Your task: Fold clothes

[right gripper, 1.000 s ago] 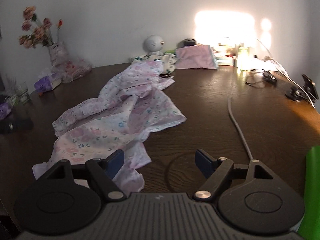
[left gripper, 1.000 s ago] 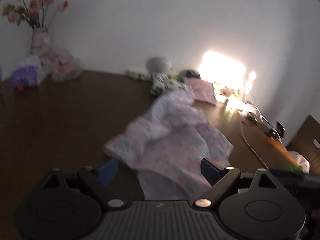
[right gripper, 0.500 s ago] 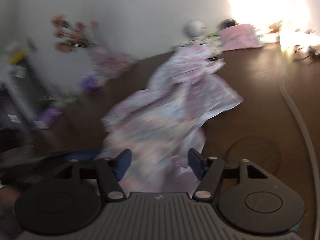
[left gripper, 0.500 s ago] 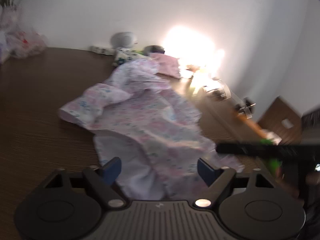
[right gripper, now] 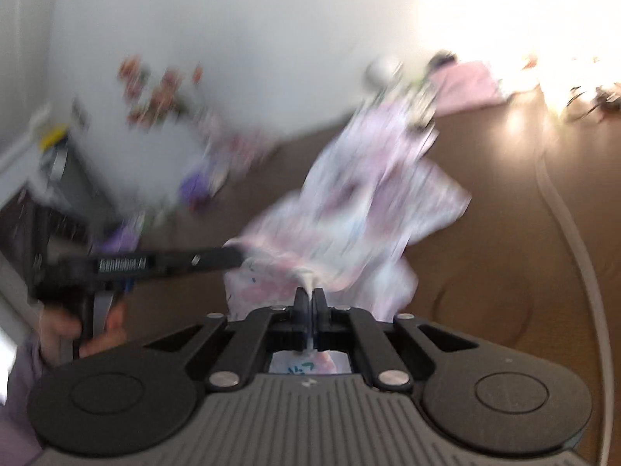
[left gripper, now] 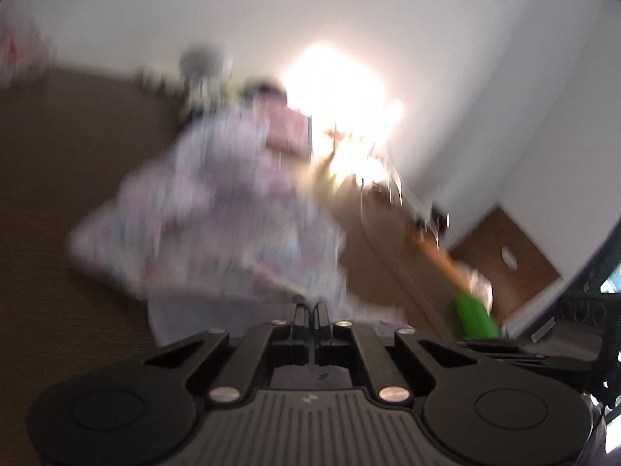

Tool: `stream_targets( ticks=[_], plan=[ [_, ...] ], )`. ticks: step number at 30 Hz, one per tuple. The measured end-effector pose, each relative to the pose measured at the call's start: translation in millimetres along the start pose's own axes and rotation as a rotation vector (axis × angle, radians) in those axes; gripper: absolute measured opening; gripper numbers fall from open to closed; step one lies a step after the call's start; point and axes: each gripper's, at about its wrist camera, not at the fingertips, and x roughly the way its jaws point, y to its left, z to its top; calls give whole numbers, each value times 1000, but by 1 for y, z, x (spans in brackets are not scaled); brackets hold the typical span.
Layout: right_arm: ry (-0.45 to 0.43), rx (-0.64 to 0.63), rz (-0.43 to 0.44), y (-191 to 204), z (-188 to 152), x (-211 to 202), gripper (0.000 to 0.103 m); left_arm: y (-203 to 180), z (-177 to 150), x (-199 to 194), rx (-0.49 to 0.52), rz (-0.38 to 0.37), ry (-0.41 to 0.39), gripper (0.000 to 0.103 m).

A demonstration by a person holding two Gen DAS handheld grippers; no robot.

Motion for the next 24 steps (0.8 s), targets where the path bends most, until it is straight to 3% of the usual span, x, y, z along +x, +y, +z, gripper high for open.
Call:
stream_targets(
  ticks=[1, 2, 4, 5, 7, 8, 9, 13, 14, 16, 19, 20, 21, 22, 24],
  plan=[
    [-43, 20, -72, -6, 6, 7, 5, -7, 9, 11, 33, 60, -11, 1],
    [-50, 28, -170, -11, 10, 16, 15, -14, 18, 22, 68, 124, -19, 2],
    [-54, -35, -276, -9, 12, 10, 16, -26, 27, 34, 62, 306, -26, 4],
    [-56, -70, -324, -7, 12, 6, 26, -28, 27, 27, 70, 297, -50, 10],
    [-121, -106, -287, -8, 6, -21, 54, -29, 24, 9, 80, 242, -93, 31],
    [-128, -124, -269, -9, 3, -32, 55, -27, 21, -1, 78, 201, -110, 52],
    [-116, -147, -247, -10, 0, -40, 55, -26, 17, -11, 88, 167, -110, 61],
    [27, -197, -129, -8, -19, -39, 55, -37, -12, -22, 210, 65, 22, 64],
    [51, -200, -107, -5, -25, -30, 54, -41, -21, -20, 247, 58, 62, 64],
    [91, -190, -141, -4, -32, -14, 51, -44, -38, -10, 277, 117, 129, 64],
    [123, -212, -169, -5, -43, 5, 30, -40, -52, 1, 250, 164, 173, 58],
    [137, -218, -177, -5, -47, 12, 25, -39, -54, 2, 238, 157, 180, 41],
    [128, -235, -190, -3, -48, 12, 25, -38, -55, 4, 241, 146, 187, 14],
    [126, -249, -209, -2, -50, 15, 24, -36, -54, 5, 238, 160, 200, 4],
    [107, -259, -238, 0, -48, 9, 14, -29, -50, 4, 226, 185, 217, 3]
  ],
)
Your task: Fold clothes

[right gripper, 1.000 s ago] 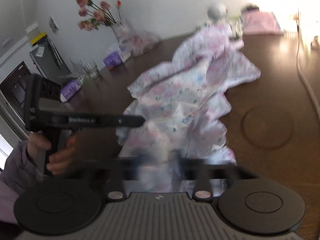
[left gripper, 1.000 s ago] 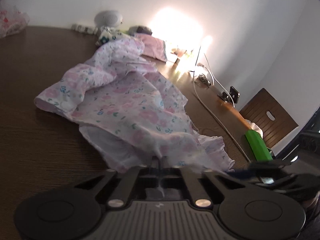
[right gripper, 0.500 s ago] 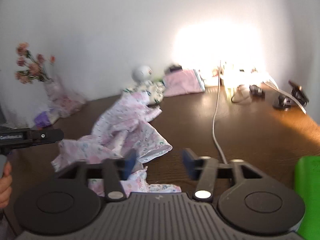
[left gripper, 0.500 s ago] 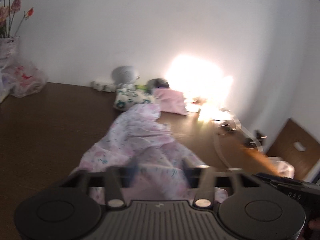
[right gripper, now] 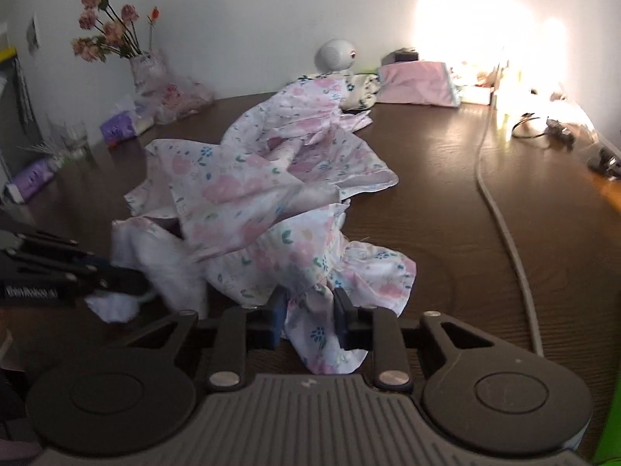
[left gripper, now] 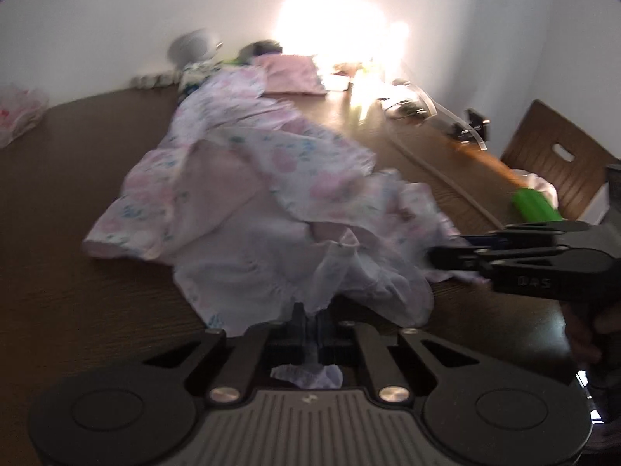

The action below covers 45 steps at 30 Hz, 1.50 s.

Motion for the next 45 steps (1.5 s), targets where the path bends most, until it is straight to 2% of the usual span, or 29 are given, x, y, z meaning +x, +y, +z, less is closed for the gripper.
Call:
stream_targets(
  ticks=[2, 5, 8, 10, 12, 13, 15, 16, 17, 18, 21, 24, 26, 28, 30, 31, 32, 33, 34, 35, 38, 40, 41, 42, 43, 44, 45],
  plan=[
    [-23, 3, -17, -2, 3, -10, 5, 10, 2, -10, 3, -4, -23, 3],
    [-68, -12, -31, -7, 10, -31, 4, 22, 11, -41, 35, -48, -112, 3],
    [-89, -32, -42, -10, 14, -44, 4, 34, 21, -68, 75, -30, -174, 5],
    [-84, -26, -62, -13, 13, -44, 5, 42, 23, -71, 57, 81, -194, 13],
    [-75, -1, -113, -15, 10, -38, 8, 54, 23, -72, -10, 187, -222, 30],
    [-70, 5, -122, -16, 8, -37, 9, 59, 20, -75, -61, 195, -248, 35],
    [-60, 14, -131, -18, 5, -36, 18, 64, 14, -85, -125, 122, -308, 43],
    [-65, 17, -125, -18, 5, -37, 26, 62, 11, -88, -132, 78, -326, 46],
    [-72, 20, -117, -19, 6, -38, 33, 59, 9, -90, -135, 34, -342, 56],
    [-79, 23, -108, -19, 6, -40, 37, 53, 6, -89, -125, -6, -337, 66],
    [-99, 32, -82, -20, 9, -45, 40, 28, -1, -74, -53, -105, -283, 71],
    [-92, 63, -11, -17, 12, -41, 46, 1, -8, -47, 36, -87, -201, 71],
    [-82, 38, -16, -11, 12, -33, 50, -10, -12, -31, 77, -63, -147, 71],
    [-60, 23, -45, -8, 12, -22, 50, -18, -15, -22, 131, -19, -136, 71],
    [-40, 24, -76, -7, 11, -11, 50, -22, -17, -12, 174, 35, -141, 69],
    [-31, 35, -92, -9, 11, -6, 50, -19, -15, -8, 175, 55, -148, 64],
    [-30, 29, -112, -9, 10, 0, 49, -14, -11, -4, 170, 53, -149, 40],
    [-31, 19, -133, -8, 9, 5, 44, -8, -6, -2, 158, 36, -139, 7],
    [-21, -4, -159, -6, 8, 10, 28, -1, 1, 0, 137, 11, -124, 2],
    [-16, -31, -181, -4, 8, 12, 21, 6, 8, -4, 111, 9, -139, 3],
    [-27, -96, -163, 4, 4, 1, 13, 28, 28, -29, 41, 4, -236, 3],
    [-16, -119, -128, 6, 1, -7, 12, 36, 46, -37, -8, 43, -297, 3],
    [-10, -130, -111, 7, -1, -11, 12, 40, 54, -41, -33, 63, -326, 8],
    [-1, -141, -99, 9, -3, -14, 12, 44, 63, -44, -58, 84, -356, 19],
    [10, -152, -97, 10, -5, -15, 13, 42, 68, -34, -70, 194, -357, 27],
    [20, -159, -102, 13, -6, -17, 17, 39, 73, -23, -81, 314, -353, 44],
    [21, -165, -110, 15, -7, -19, 19, 36, 78, -12, -92, 434, -349, 49]
  ],
)
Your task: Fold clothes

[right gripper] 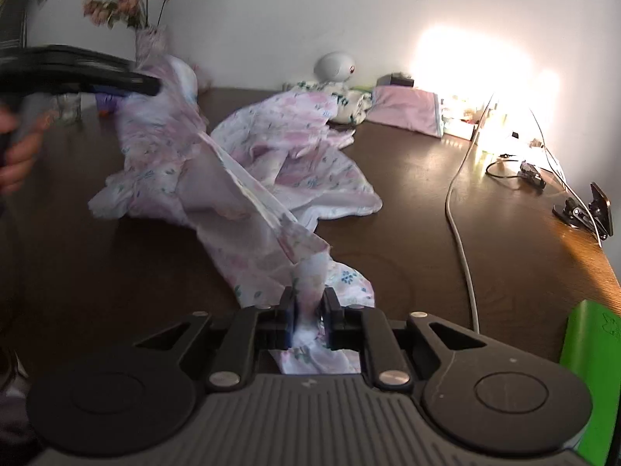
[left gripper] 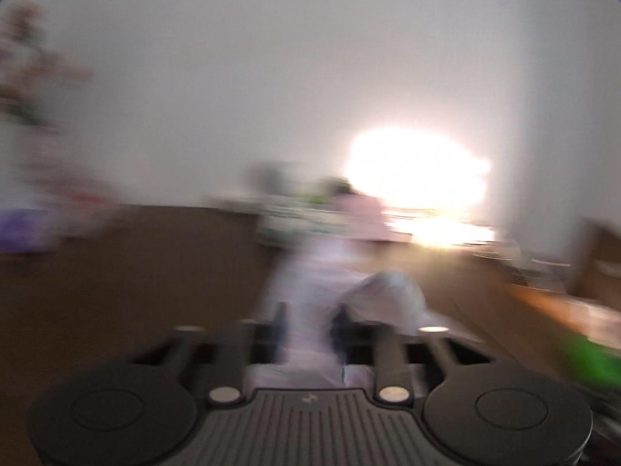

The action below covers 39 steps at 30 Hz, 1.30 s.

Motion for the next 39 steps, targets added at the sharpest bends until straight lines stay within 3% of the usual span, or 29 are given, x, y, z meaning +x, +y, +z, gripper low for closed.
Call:
stream_targets(
  ticks=[2, 3, 5, 8, 11, 12, 13, 14, 17, 21, 23, 25, 26, 27, 33, 37, 39],
  plan=[
    [-25, -4, -18, 2, -1, -11, 34, -8, -4, 8, 39, 4, 23, 49],
    [-44, 4, -22, 0, 1, -16, 36, -7, -5, 5, 21, -26, 23, 50],
    [-80, 30, -24, -5, 5, -23, 37, 1, -10, -9, -32, -113, -3, 53],
    [-79, 71, -28, -10, 14, -8, 37, 5, -17, -26, -39, -287, 22, 69],
    [-30, 113, -35, -12, 20, 22, 35, -14, -25, -29, 71, -366, 86, 70],
    [-6, 132, -34, -12, 20, 33, 30, -20, -27, -28, 97, -381, 89, 70],
    [2, 151, -26, -13, 19, 38, 15, -26, -29, -27, 121, -395, 90, 70],
    [7, 170, -17, -13, 18, 41, 11, -32, -30, -23, 144, -404, 104, 69],
    [-68, 187, 10, -15, 16, 21, 7, -51, -31, -8, 264, -430, 135, 68],
    [-154, 207, 25, -23, 14, -14, 5, -71, -38, 13, 441, -393, 149, 68],
    [-170, 194, 25, -24, 13, -25, 5, -75, -39, 18, 481, -383, 134, 68],
    [-173, 180, 37, -21, 12, -27, 5, -82, -39, 24, 509, -364, 148, 55],
    [-174, 174, 44, -20, 11, -28, 5, -85, -39, 27, 522, -354, 156, 35],
    [-172, 168, 38, -18, 11, -28, 5, -88, -39, 30, 536, -345, 164, 9],
    [-157, 114, -125, -13, 6, -22, 5, -79, -24, -7, 509, -321, 88, 6],
    [-200, 52, -129, -8, 0, -29, 5, -42, 7, -67, 268, -604, 133, 6],
    [-205, 21, -114, -4, -5, -34, 6, -34, 6, -96, 249, -625, 131, 6]
  ],
)
